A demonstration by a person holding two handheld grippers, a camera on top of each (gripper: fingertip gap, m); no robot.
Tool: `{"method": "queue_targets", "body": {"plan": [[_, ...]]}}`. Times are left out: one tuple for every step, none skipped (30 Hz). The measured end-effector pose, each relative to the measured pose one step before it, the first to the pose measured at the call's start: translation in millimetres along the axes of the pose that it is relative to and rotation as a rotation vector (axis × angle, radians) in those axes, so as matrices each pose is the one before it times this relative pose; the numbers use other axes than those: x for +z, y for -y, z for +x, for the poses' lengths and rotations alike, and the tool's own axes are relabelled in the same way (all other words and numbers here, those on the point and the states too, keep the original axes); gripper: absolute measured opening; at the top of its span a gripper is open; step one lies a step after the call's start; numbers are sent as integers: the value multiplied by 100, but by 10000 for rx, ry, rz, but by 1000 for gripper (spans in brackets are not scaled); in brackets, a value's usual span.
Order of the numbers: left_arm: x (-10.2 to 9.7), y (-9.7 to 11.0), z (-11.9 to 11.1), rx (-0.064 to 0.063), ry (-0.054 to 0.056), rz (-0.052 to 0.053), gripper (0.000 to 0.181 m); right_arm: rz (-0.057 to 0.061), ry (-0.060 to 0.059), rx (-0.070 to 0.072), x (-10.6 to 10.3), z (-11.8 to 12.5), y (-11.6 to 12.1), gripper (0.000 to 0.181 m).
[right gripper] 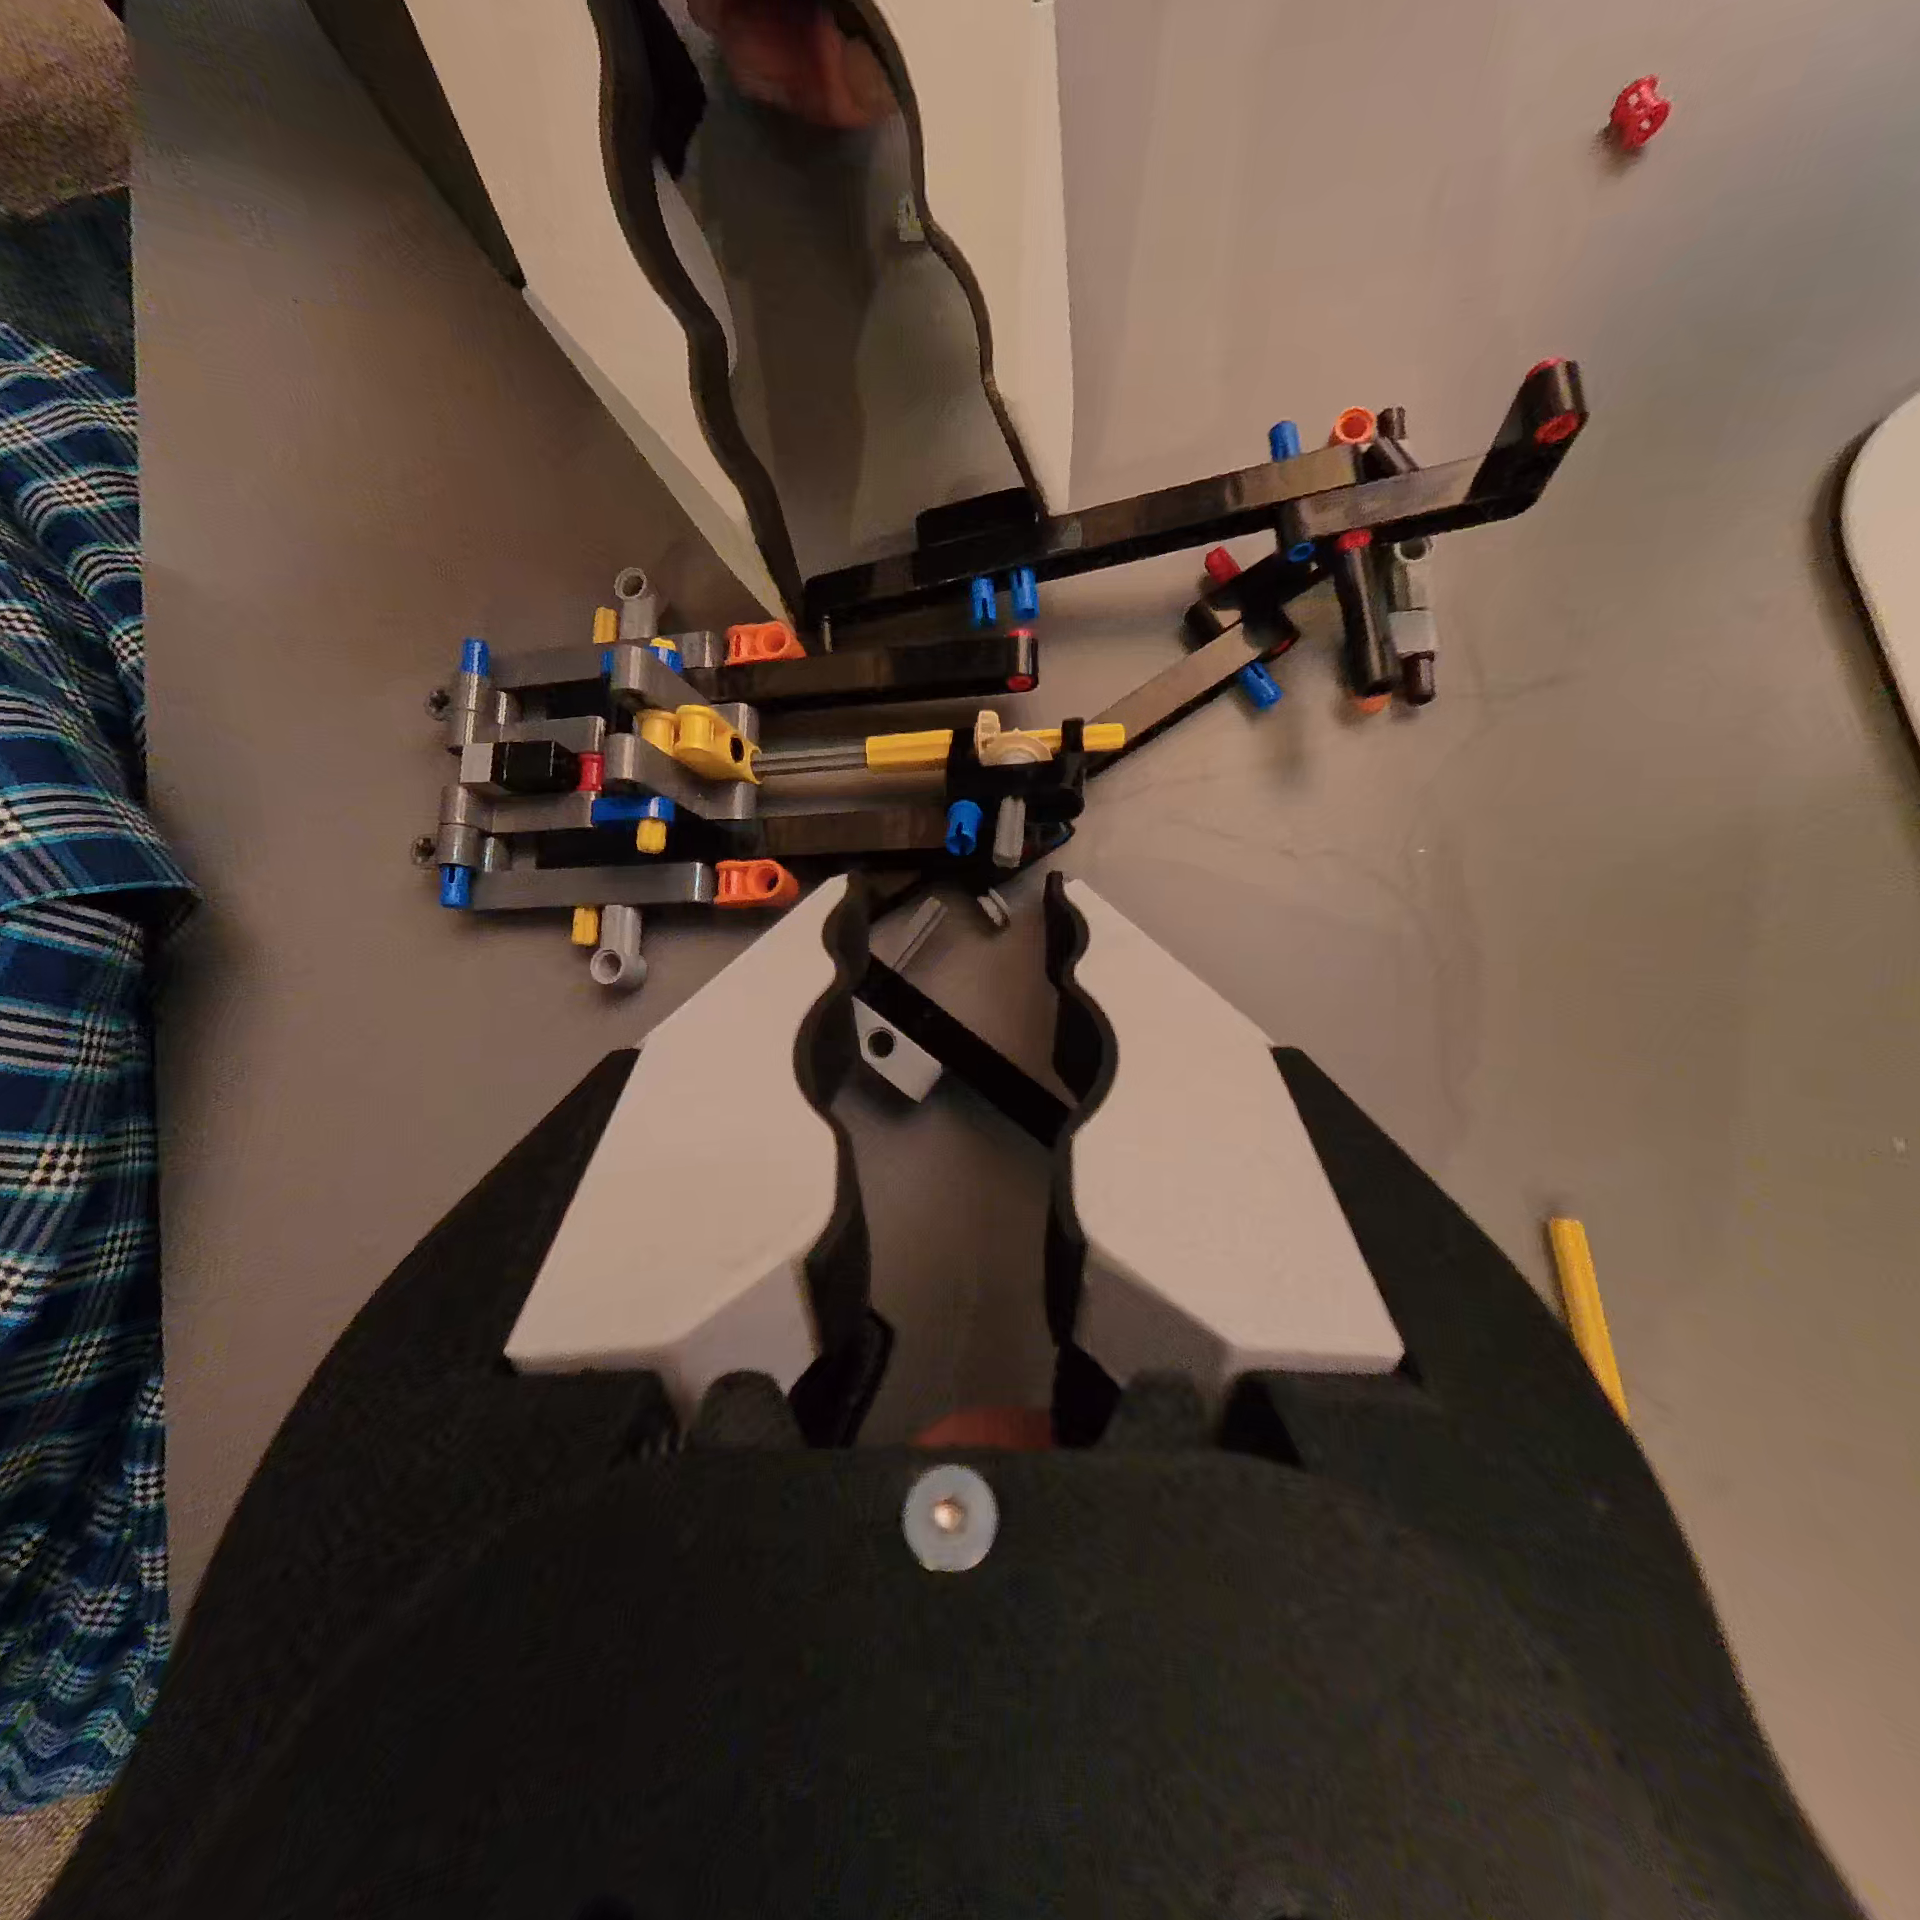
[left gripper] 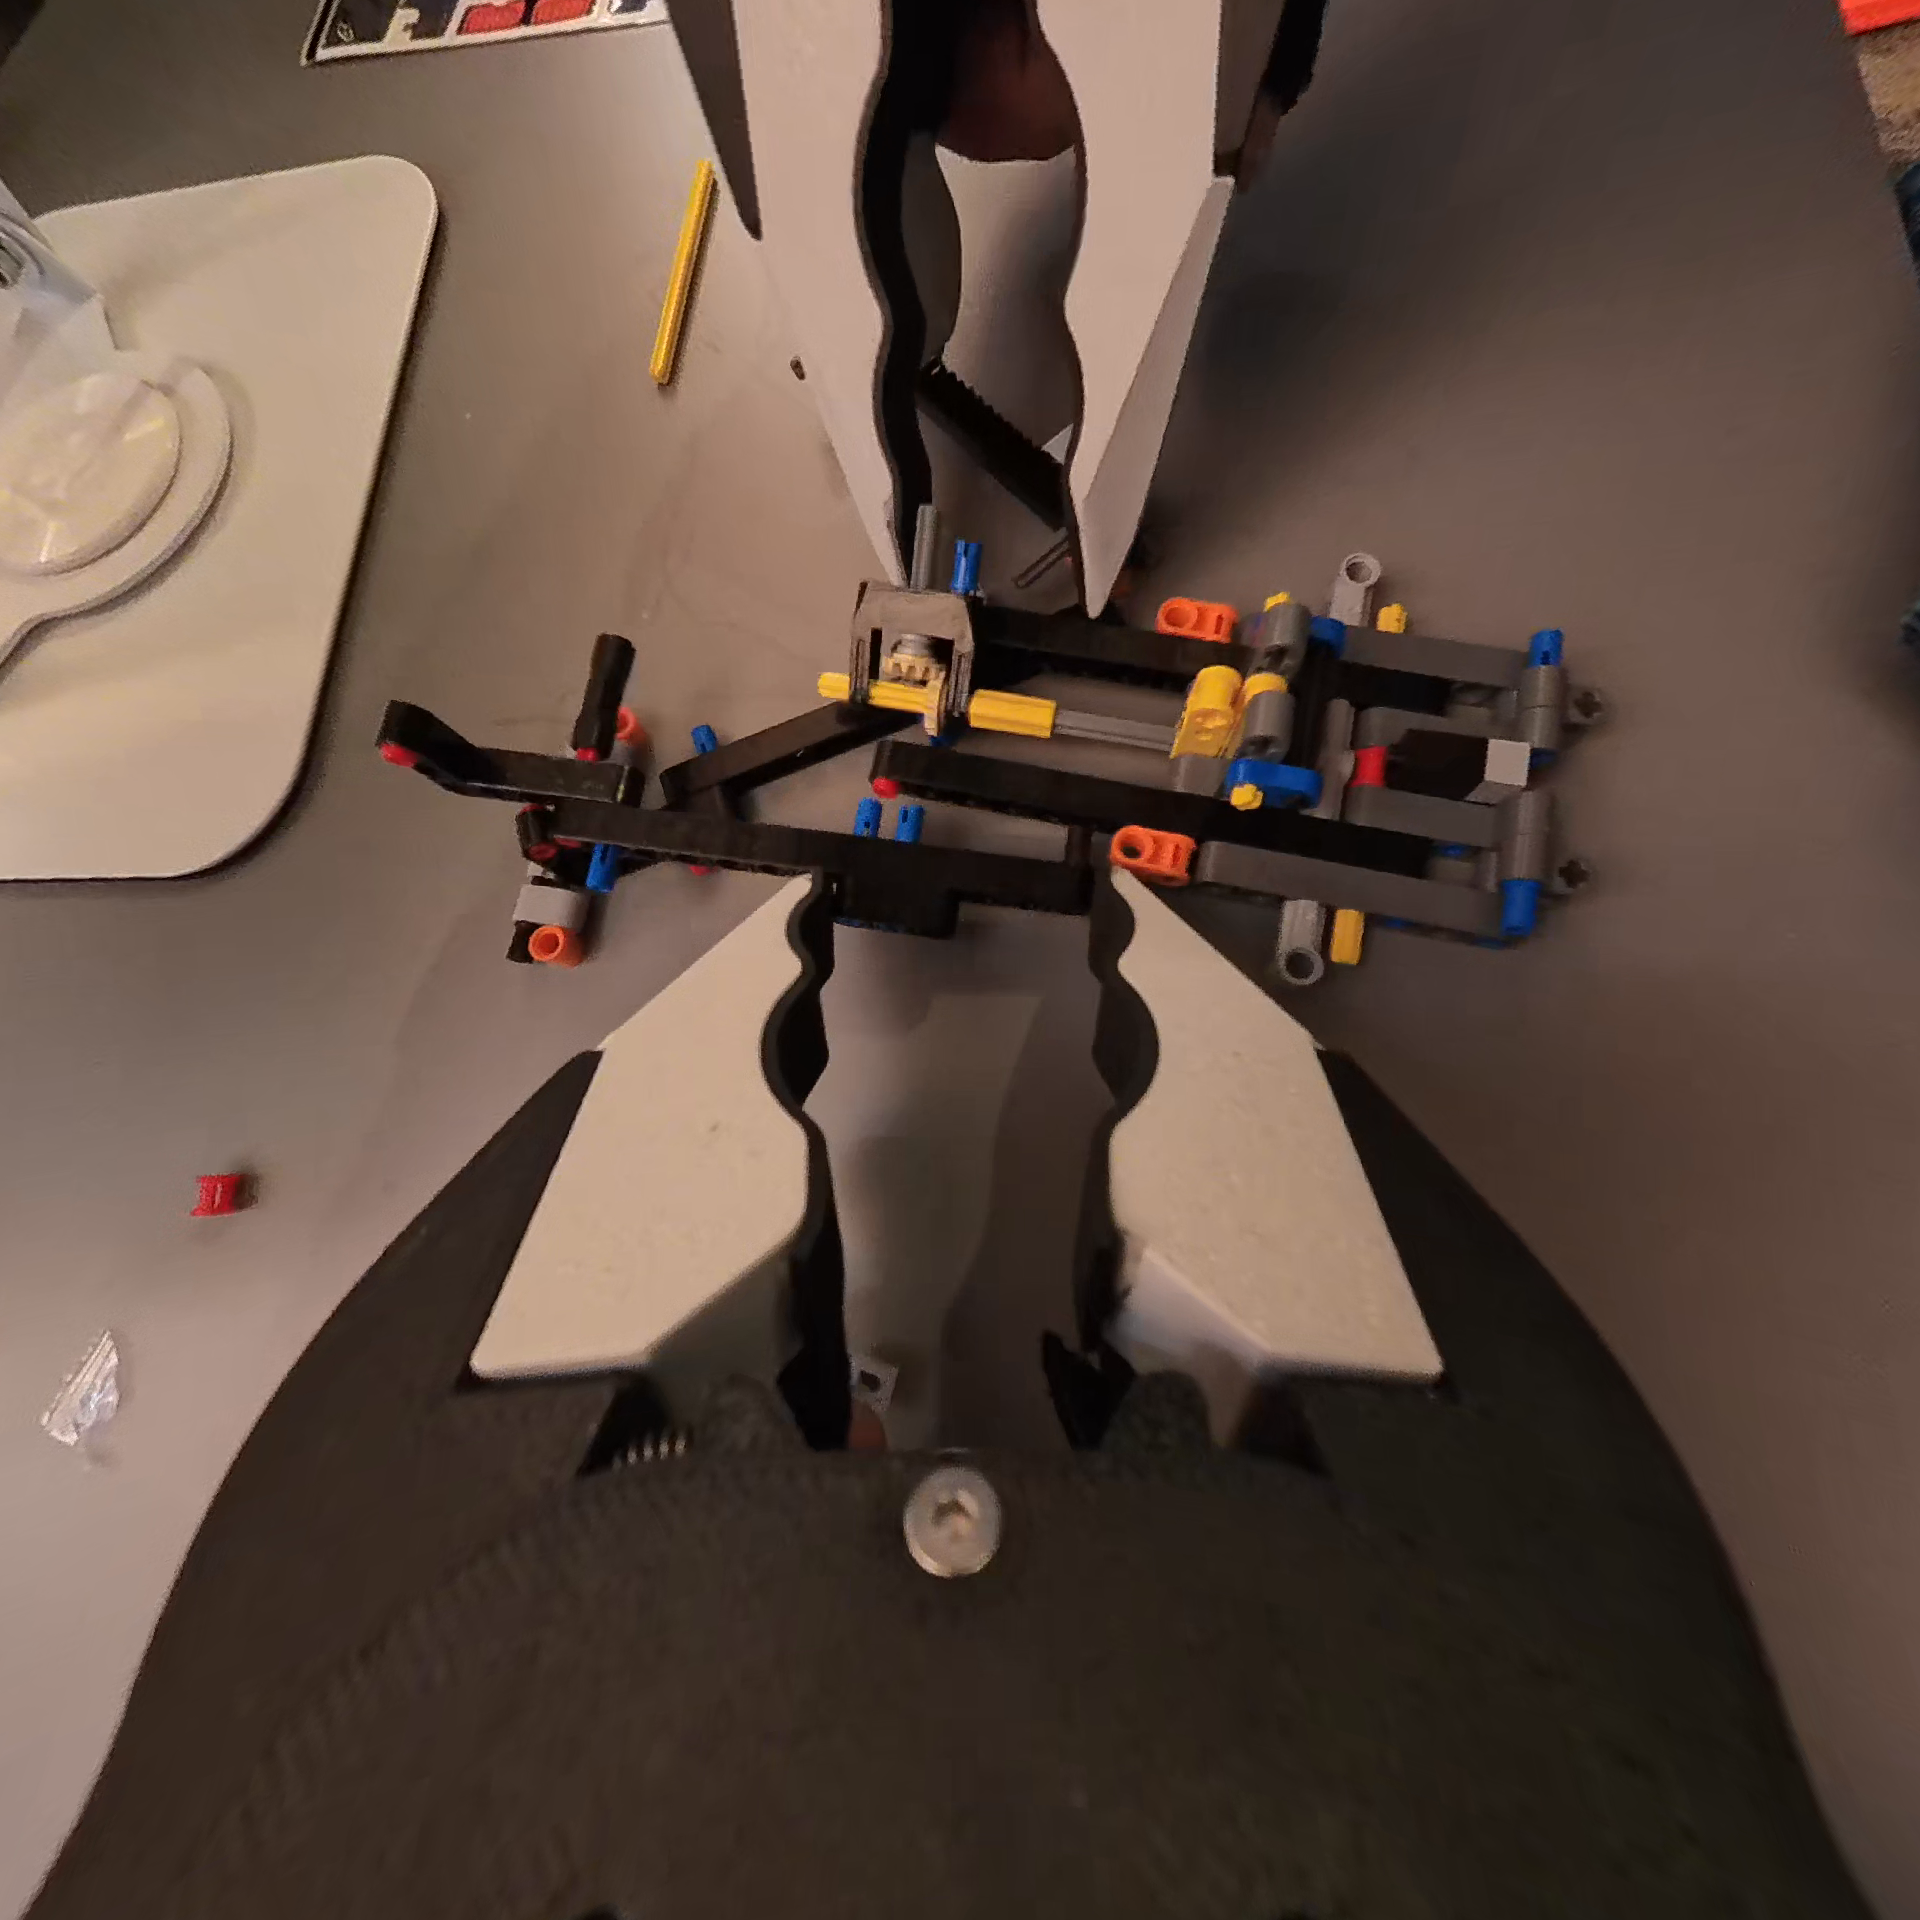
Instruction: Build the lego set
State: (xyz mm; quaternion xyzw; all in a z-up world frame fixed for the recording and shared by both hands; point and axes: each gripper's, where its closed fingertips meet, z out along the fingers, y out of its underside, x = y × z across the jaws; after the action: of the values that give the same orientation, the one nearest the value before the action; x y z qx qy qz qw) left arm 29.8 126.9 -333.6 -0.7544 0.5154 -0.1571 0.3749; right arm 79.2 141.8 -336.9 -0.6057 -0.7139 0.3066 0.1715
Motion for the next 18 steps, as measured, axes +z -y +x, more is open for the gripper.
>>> {"method": "queue_targets", "body": {"plan": [[-20, 90, -59, -20, -5, 39, 48, 14, -4, -3, -5, 13, 4, 31], [6, 70, -29, 11, -6, 20, 48, 11, 5, 0, 8, -7, 16, 31], [-2, 73, -3, 16, -16, 30, 48, 8, 14, 5, 13, -22, 4, 31], [-69, 235, 52, -29, -59, 132, 48, 5, 15, 1, 18, -28, 23, 30], [-73, 170, 75, -60, -85, 94, 48, 7, 2, -15, 18, -20, 19, 30], [-23, -25, 24, 29, -32, -23, 48, 4, 5, -12, 16, -25, 15, 30], [0, -151, -15, 111, 20, -96, 48, -1, 17, 4, 28, -28, 16, 30], [15, -60, 80, 63, -35, -44, 48, 1, 9, -1, 24, -25, 26, 30], [39, 19, 107, -5, -63, 10, 48, 2, 10, -11, 26, -20, 13, 30], [66, -67, -40, -1, 24, -39, 48, 4, 17, -9, 14, -35, 15, 30], [86, -147, -44, 43, 28, -88, 48, 9, 8, 8, 24, -2, 21, 30], [55, -44, -9, 41, 6, -24, 48, 11, 3, 5, 8, -7, 15, 29], [0, 164, -18, -41, -1, 102, 48, 10, 8, 0, 8, -12, 0, 29], [10, 79, 11, -44, -34, 37, 48, 9, 13, -6, -3, -29, -1, 29], [36, -77, 30, 39, -14, -46, 48, 11, -2, -2, -6, 9, -14, 29], [39, -38, 41, 44, -13, -21, 48, 19, 12, 23, -5, -9, -5, 29], [25, 32, 39, -15, -22, 12, 48, 24, 27, 9, 3, -39, 4, 28], [31, -17, 27, -14, -19, -4, 48, 18, 9, 1, -2, -9, -5, 28]]}}
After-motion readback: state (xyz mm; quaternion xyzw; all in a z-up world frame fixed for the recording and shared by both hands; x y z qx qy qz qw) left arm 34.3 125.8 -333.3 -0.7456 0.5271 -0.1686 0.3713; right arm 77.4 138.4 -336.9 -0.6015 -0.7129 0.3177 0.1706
